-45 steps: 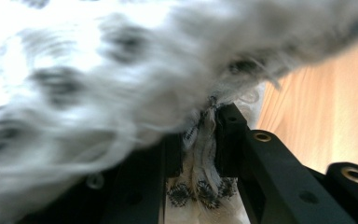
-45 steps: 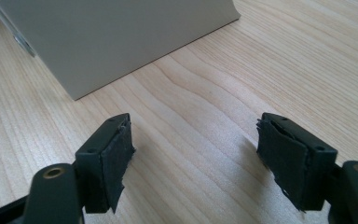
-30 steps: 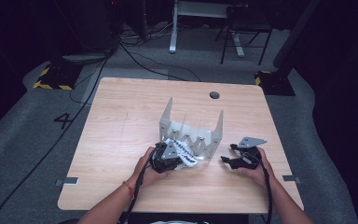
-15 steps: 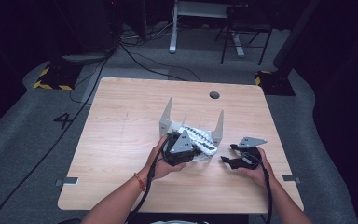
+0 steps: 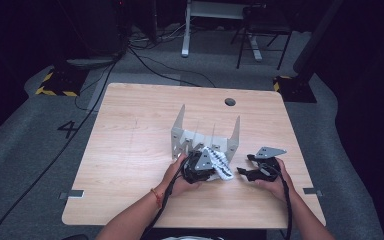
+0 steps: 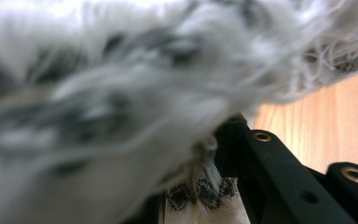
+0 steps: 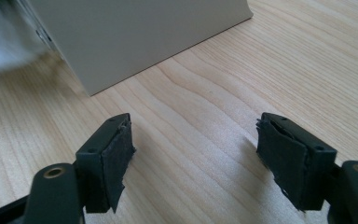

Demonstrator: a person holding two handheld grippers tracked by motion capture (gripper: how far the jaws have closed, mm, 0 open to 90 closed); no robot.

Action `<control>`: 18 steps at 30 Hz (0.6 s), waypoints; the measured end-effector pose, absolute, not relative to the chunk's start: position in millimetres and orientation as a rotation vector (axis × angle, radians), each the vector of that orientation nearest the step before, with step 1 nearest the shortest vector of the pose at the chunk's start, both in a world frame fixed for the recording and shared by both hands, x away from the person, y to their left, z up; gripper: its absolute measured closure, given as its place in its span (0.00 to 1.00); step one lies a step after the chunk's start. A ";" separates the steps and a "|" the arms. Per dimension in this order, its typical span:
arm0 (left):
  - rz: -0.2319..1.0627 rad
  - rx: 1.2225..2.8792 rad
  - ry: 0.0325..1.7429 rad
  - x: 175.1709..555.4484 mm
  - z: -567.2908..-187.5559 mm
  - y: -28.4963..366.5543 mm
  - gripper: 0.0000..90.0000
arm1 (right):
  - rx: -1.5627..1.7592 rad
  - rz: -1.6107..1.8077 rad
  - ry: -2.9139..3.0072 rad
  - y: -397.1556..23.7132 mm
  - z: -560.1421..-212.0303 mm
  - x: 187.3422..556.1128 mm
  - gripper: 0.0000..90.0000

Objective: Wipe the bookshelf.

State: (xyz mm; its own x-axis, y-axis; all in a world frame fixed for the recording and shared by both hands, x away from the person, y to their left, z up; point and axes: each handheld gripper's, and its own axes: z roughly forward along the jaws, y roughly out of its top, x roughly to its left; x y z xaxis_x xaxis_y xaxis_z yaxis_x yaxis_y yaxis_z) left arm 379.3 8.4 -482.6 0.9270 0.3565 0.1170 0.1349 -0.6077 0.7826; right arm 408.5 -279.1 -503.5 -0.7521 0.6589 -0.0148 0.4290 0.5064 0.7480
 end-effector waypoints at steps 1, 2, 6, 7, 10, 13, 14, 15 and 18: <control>0.327 2.230 0.353 379.5 -486.1 8.8 0.85 | 0.914 1.096 2.454 -279.1 -503.6 408.5 0.30; 0.321 2.237 0.362 379.9 -488.9 9.7 0.85 | 0.914 1.096 2.455 -279.1 -503.5 408.5 0.30; 0.336 2.276 0.353 382.3 -494.7 13.5 0.85 | 0.914 1.096 2.455 -279.1 -503.6 408.5 0.30; 0.335 2.278 0.353 382.7 -494.5 13.9 0.85 | 0.913 1.096 2.455 -279.1 -503.6 408.6 0.30; 0.354 2.268 0.334 379.1 -487.0 12.0 0.85 | 0.912 1.097 2.455 -279.2 -503.6 408.7 0.30; 0.358 2.198 0.316 374.8 -470.2 13.0 0.85 | 0.911 1.100 2.456 -279.2 -503.7 408.8 0.30; 0.363 2.181 0.312 373.6 -465.3 13.3 0.85 | 0.910 1.098 2.456 -279.2 -503.7 408.7 0.30; 0.368 2.158 0.303 372.5 -458.5 13.5 0.85 | 0.910 1.098 2.456 -279.2 -503.6 408.7 0.30; 0.389 2.096 0.288 370.1 -438.0 15.5 0.85 | 0.909 1.097 2.457 -279.2 -503.6 408.6 0.30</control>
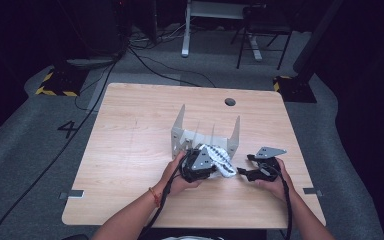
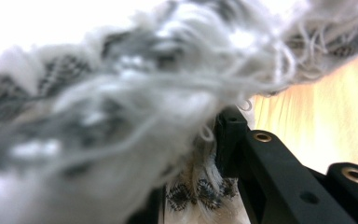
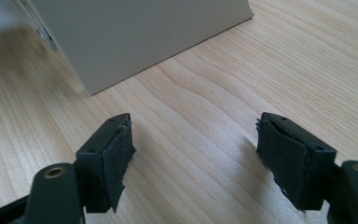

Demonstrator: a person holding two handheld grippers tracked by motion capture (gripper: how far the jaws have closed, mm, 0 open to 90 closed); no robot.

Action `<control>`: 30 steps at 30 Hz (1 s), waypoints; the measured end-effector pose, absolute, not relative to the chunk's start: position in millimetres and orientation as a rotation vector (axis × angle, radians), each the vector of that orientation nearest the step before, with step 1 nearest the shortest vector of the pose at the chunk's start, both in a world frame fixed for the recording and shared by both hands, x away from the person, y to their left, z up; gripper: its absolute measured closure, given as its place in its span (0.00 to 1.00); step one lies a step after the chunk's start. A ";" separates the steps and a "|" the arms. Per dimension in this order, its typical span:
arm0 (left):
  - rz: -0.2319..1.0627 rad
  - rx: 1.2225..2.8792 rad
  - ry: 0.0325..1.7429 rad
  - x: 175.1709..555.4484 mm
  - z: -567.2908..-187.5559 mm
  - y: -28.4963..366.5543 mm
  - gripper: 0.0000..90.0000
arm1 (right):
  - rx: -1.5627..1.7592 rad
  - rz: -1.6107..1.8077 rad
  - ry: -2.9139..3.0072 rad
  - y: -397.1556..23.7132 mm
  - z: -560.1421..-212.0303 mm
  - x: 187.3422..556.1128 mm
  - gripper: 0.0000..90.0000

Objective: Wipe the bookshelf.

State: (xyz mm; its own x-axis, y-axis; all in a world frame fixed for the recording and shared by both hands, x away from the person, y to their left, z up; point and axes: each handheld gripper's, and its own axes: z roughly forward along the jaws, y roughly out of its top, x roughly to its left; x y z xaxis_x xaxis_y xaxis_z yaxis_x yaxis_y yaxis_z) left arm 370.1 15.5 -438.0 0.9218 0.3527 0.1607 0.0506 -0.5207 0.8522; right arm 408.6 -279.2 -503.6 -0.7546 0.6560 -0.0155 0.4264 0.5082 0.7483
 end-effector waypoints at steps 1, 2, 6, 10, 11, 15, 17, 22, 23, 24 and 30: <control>0.400 2.085 0.286 370.4 -433.1 16.2 0.85 | 0.912 1.100 2.456 -279.0 -503.5 408.4 0.30; 0.406 2.079 0.286 371.0 -429.9 16.9 0.85 | 0.910 1.101 2.456 -279.1 -503.5 408.5 0.30; 0.395 2.067 0.297 373.1 -428.5 16.4 0.85 | 0.908 1.102 2.457 -279.2 -503.5 408.6 0.30; 0.376 2.117 0.316 375.1 -445.5 13.5 0.85 | 0.909 1.104 2.460 -279.2 -503.5 408.6 0.30; 0.367 2.136 0.326 376.5 -451.5 13.1 0.85 | 0.906 1.101 2.461 -279.4 -503.6 408.6 0.30; 0.351 2.215 0.354 381.7 -472.1 12.9 0.85 | 0.906 1.102 2.462 -279.5 -503.6 408.6 0.30; 0.356 2.249 0.366 382.0 -480.1 12.6 0.85 | 0.904 1.105 2.463 -279.6 -503.7 408.9 0.30; 0.335 2.279 0.407 383.9 -499.3 15.3 0.85 | 0.902 1.106 2.464 -279.6 -503.7 408.9 0.30; 0.339 2.276 0.409 383.6 -499.0 14.2 0.85 | 0.900 1.106 2.465 -279.7 -503.7 409.1 0.30; 0.352 2.280 0.402 383.1 -497.8 12.7 0.85 | 0.900 1.106 2.466 -279.7 -503.7 409.1 0.30; 0.366 2.208 0.360 378.0 -476.6 8.9 0.85 | 0.900 1.107 2.465 -279.6 -503.7 409.0 0.30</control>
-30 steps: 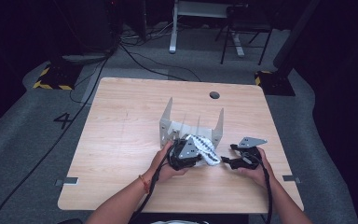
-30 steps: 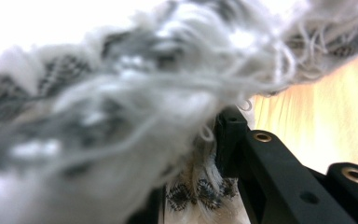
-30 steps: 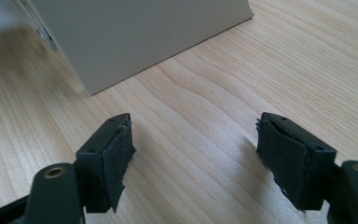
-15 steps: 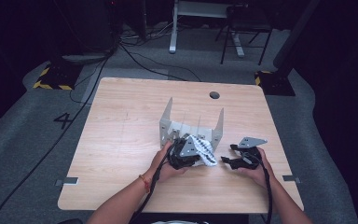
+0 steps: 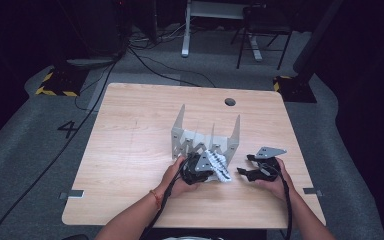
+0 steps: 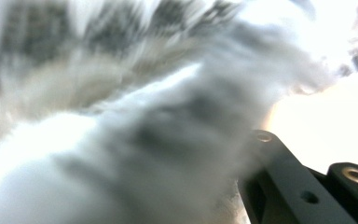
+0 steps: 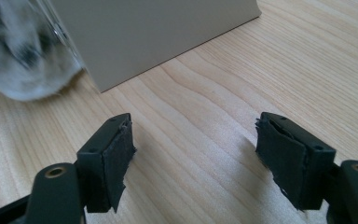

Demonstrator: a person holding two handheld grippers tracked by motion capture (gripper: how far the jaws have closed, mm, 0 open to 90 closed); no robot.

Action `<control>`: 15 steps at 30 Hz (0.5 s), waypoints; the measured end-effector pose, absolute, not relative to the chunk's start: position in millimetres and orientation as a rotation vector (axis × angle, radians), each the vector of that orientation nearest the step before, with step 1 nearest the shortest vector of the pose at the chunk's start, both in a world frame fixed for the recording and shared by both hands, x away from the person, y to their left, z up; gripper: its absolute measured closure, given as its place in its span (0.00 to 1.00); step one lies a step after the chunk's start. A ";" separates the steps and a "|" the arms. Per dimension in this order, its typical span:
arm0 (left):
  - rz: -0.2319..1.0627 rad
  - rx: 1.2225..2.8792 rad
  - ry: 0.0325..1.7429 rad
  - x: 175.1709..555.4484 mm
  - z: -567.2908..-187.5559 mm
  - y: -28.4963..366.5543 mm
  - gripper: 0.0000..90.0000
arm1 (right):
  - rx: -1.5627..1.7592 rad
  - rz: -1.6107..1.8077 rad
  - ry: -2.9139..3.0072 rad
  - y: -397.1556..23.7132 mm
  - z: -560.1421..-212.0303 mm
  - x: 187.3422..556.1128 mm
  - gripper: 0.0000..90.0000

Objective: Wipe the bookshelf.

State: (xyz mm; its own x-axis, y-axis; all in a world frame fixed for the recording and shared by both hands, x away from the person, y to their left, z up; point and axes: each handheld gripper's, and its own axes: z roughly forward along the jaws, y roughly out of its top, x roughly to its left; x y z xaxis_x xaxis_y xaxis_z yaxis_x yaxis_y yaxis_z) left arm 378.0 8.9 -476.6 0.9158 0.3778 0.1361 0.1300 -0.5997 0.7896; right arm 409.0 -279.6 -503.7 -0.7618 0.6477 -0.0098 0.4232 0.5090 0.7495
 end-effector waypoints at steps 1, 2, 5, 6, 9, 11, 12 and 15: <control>0.363 2.178 0.352 376.2 -468.8 8.2 0.85 | 0.901 1.106 2.466 -279.6 -503.7 409.0 0.30; 0.369 2.164 0.344 375.3 -463.5 8.0 0.85 | 0.900 1.106 2.466 -279.6 -503.7 409.0 0.30; 0.386 2.093 0.318 371.2 -442.4 5.5 0.85 | 0.900 1.107 2.466 -279.6 -503.7 409.0 0.30; 0.403 2.073 0.309 369.4 -434.0 3.8 0.85 | 0.902 1.108 2.465 -279.5 -503.7 409.0 0.30; 0.429 2.040 0.300 367.6 -419.1 0.4 0.85 | 0.904 1.109 2.464 -279.5 -503.6 408.9 0.30; 0.440 2.034 0.306 369.7 -413.7 -1.5 0.85 | 0.903 1.109 2.464 -279.4 -503.6 408.9 0.30; 0.444 2.035 0.307 370.7 -413.7 -1.9 0.86 | 0.901 1.109 2.464 -279.4 -503.7 408.9 0.30; 0.445 2.054 0.316 372.6 -421.1 -3.9 0.86 | 0.901 1.108 2.464 -279.4 -503.6 408.9 0.30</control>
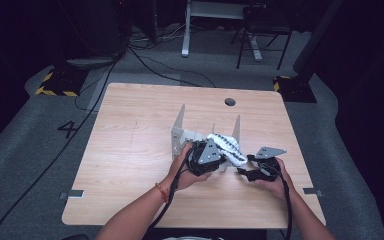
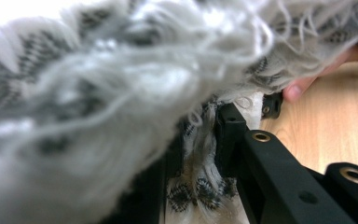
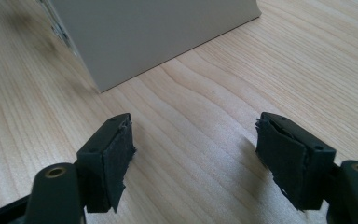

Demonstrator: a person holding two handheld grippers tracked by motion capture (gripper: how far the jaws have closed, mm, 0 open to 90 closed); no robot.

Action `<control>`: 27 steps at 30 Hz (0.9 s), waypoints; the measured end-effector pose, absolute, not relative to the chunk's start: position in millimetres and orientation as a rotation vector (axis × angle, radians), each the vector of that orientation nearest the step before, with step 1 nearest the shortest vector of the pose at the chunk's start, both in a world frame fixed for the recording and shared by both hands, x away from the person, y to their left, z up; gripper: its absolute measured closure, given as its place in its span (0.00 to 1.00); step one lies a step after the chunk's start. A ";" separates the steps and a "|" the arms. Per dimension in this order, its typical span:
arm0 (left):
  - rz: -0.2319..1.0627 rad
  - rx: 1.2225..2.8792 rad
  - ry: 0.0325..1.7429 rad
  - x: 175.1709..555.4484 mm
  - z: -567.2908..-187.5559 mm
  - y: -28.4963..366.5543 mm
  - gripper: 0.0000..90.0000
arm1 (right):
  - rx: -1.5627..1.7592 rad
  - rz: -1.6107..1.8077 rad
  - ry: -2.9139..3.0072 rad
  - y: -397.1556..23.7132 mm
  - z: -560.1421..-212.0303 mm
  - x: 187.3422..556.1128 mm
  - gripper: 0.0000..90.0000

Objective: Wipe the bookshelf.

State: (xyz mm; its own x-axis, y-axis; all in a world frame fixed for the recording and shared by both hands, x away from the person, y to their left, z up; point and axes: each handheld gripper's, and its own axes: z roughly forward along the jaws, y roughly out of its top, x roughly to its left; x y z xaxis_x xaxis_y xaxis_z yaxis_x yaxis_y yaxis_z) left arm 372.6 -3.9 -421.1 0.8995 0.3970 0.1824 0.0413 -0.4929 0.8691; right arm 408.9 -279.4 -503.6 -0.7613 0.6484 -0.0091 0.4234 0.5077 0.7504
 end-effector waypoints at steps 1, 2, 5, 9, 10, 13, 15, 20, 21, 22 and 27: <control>0.452 2.070 0.319 372.0 -425.7 -5.5 0.86 | 0.903 1.108 2.464 -279.4 -503.6 408.8 0.30; 0.453 2.086 0.318 371.6 -430.9 -7.1 0.86 | 0.902 1.108 2.464 -279.4 -503.6 408.9 0.30; 0.441 2.134 0.331 371.5 -448.6 -10.8 0.86 | 0.904 1.108 2.465 -279.3 -503.6 408.7 0.30; 0.415 2.192 0.370 375.5 -471.6 -10.0 0.87 | 0.902 1.105 2.466 -279.4 -503.6 408.8 0.30; 0.406 2.209 0.379 376.5 -476.8 -8.8 0.87 | 0.900 1.105 2.465 -279.4 -503.6 408.8 0.30; 0.394 2.248 0.400 378.7 -489.1 -3.3 0.87 | 0.901 1.106 2.465 -279.4 -503.7 408.8 0.30; 0.393 2.271 0.396 378.6 -493.0 1.9 0.87 | 0.901 1.106 2.465 -279.4 -503.7 408.8 0.30; 0.403 2.270 0.423 377.3 -491.0 26.1 0.87 | 0.902 1.106 2.464 -279.3 -503.7 408.7 0.30; 0.406 2.267 0.426 376.6 -489.0 32.4 0.87 | 0.902 1.106 2.464 -279.3 -503.7 408.7 0.30; 0.411 2.255 0.439 374.9 -487.0 38.0 0.87 | 0.902 1.106 2.465 -279.4 -503.7 408.7 0.30; 0.451 2.169 0.469 368.4 -462.7 72.4 0.87 | 0.903 1.106 2.465 -279.4 -503.7 408.8 0.30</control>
